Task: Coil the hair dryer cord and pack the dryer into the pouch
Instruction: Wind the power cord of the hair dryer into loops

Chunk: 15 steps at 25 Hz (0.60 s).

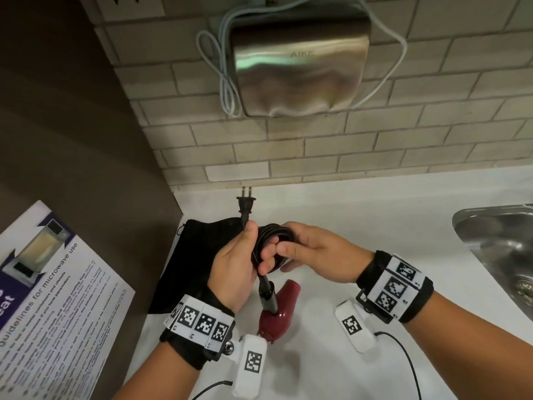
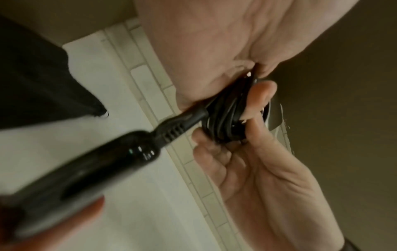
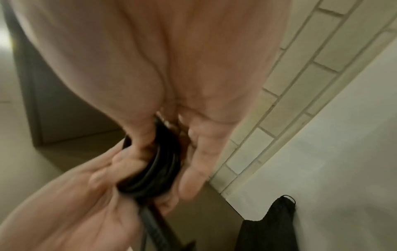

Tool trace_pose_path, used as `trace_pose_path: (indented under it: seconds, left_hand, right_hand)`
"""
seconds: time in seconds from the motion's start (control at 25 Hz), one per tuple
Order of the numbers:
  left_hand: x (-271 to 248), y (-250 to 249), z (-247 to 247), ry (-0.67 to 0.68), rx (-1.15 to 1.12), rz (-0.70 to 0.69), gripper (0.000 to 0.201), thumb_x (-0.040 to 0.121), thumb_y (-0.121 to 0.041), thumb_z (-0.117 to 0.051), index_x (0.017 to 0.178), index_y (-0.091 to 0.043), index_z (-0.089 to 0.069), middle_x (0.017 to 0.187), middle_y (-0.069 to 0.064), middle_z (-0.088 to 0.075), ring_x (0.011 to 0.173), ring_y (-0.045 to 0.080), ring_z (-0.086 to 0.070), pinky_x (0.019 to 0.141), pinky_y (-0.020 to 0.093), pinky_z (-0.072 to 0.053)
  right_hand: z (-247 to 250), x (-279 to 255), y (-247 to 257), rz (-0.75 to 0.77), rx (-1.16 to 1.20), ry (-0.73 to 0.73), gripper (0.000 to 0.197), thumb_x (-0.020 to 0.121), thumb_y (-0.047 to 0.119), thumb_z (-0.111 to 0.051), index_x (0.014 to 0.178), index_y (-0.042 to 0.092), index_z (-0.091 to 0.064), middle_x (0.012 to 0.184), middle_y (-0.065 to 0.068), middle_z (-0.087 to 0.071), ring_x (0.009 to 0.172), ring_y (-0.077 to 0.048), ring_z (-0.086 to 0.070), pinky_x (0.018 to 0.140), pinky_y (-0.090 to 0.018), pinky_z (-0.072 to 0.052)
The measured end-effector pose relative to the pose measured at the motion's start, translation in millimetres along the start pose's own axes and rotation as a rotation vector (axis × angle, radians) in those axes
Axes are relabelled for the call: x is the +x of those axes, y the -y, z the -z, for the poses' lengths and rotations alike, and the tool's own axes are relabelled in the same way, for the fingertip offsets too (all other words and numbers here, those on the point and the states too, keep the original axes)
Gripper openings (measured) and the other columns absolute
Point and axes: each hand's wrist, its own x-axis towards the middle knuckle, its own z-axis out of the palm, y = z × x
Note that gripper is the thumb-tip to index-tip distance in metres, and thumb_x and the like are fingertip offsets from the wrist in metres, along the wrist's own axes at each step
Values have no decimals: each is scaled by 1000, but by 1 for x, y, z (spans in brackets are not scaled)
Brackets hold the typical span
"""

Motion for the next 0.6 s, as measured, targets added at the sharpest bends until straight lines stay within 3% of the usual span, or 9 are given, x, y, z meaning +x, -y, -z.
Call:
trace_pose_path:
  seconds: [0.08,0.2,0.28,0.36,0.44,0.52,0.6]
  left_hand:
    - [-1,-3,-11,-60,-79,3,57,107,-40,-41,103,12,-62,61,8,-50,47,17,-43,54,32,-48]
    - [7,-1,-13,-174,25,-3,39,109,-30,-41,115,4,-60,61,9,-59,48,22,-53,56,38,-52]
    - [15,1,-2,-215,264,-31,27,104,-28,-46,114,-11,-65,78,12,-72,67,29,-69,71,47,-61]
    - [20,1,10,-154,476,-16,23,101,-26,-47,108,-22,-68,96,16,-76,86,35,-74,80,55,-62]
    - [19,-1,16,-27,574,58,26,103,-16,-47,107,-27,-70,96,13,-77,81,30,-74,72,41,-64]
    - [17,-7,23,106,677,88,29,104,-11,-47,111,-28,-69,85,2,-75,69,16,-68,58,24,-55]
    - [16,-12,29,223,706,89,27,105,-11,-48,118,-26,-67,78,-7,-72,70,11,-65,59,18,-49]
  right_hand:
    - [-12,1,-1,18,-155,-103,31,112,30,-44,124,3,-52,114,-21,-73,101,-30,-76,76,-46,-66]
    - [-24,1,1,41,-308,-208,25,113,30,-35,109,9,-48,90,-15,-72,68,-25,-74,53,-40,-59]
    - [-24,0,3,43,-384,-265,25,113,28,-34,101,10,-47,73,-5,-66,55,-15,-67,53,-36,-53]
    - [-23,-1,5,32,-431,-276,27,113,29,-34,101,9,-48,70,-5,-64,53,-8,-66,59,-42,-55]
    - [-22,0,8,25,-457,-265,28,112,30,-34,103,8,-48,77,-16,-67,55,-9,-67,63,-47,-58]
    - [-22,3,13,25,-473,-263,29,112,31,-34,104,7,-48,83,-23,-68,59,-17,-69,63,-47,-59]
    - [-18,7,19,13,-471,-269,28,112,29,-35,103,6,-48,87,-25,-67,62,-26,-69,60,-43,-57]
